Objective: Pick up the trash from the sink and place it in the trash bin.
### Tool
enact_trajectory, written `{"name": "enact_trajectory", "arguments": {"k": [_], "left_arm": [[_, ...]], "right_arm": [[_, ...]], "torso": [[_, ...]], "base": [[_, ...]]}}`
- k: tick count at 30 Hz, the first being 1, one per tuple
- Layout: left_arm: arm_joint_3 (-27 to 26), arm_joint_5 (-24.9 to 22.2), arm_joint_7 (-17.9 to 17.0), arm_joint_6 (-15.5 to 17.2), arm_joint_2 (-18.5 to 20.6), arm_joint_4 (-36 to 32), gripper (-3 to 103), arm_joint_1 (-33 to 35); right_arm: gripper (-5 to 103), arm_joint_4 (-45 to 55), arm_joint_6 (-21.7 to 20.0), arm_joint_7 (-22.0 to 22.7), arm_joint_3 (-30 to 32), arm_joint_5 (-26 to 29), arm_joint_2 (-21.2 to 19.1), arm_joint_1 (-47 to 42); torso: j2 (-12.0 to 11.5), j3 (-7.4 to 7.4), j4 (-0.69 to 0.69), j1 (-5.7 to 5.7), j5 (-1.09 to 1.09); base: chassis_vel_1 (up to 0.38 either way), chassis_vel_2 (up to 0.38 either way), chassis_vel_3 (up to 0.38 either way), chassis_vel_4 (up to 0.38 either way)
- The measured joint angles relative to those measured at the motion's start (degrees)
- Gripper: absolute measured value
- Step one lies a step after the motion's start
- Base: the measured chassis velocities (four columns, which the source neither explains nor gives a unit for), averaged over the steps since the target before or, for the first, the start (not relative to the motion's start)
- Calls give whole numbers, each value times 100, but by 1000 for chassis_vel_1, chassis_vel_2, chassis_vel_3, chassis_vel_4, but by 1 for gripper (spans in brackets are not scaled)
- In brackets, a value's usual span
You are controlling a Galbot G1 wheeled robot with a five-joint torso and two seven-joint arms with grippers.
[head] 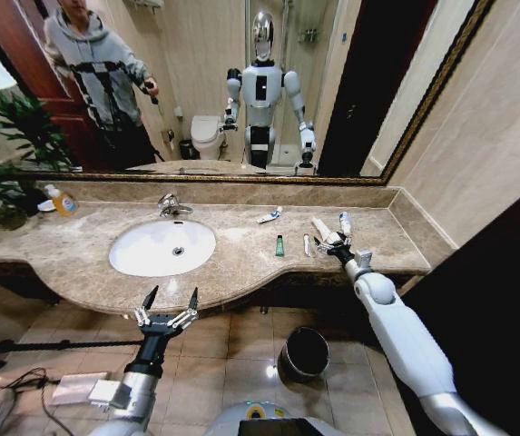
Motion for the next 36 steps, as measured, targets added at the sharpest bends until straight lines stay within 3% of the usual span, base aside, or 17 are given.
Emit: {"name": "enact_trajectory", "arguments": {"k": [2, 10, 11, 15, 17, 24, 36], "left_arm": [[0, 0, 0, 0, 0, 0, 100, 0], [0, 0, 0, 0, 0, 0, 100, 0], [0, 0, 0, 0, 0, 0, 100, 0], [0, 0, 0, 0, 0, 0, 100, 0], [0, 0, 0, 0, 0, 0, 100, 0], [0, 0, 0, 0, 0, 0, 100, 0], [0, 0, 0, 0, 1, 0, 100, 0]], "right_arm": [[86, -17, -1, 0, -11, -16, 1, 20], [53, -121, -19, 66, -37, -228, 24, 46], [53, -121, -19, 66, -37, -228, 24, 46], [32, -142, -37, 136, -39, -315, 42, 46], [32, -144, -41, 148, -39, -321, 46, 44], [1, -153, -48, 191, -11, -321, 43, 33], [0, 184, -46, 214, 253, -144, -52, -213]], "torso": [[0, 0, 0, 0, -1], [0, 0, -1, 0, 0], [0, 0, -1, 0, 0], [1, 0, 0, 0, 0], [1, 0, 0, 0, 0], [1, 0, 0, 0, 0], [1, 0, 0, 0, 0]], "base": [[0, 0, 0, 0], [0, 0, 0, 0], [0, 0, 0, 0], [0, 0, 0, 0], [0, 0, 0, 0], [0, 0, 0, 0], [0, 0, 0, 0]]}}
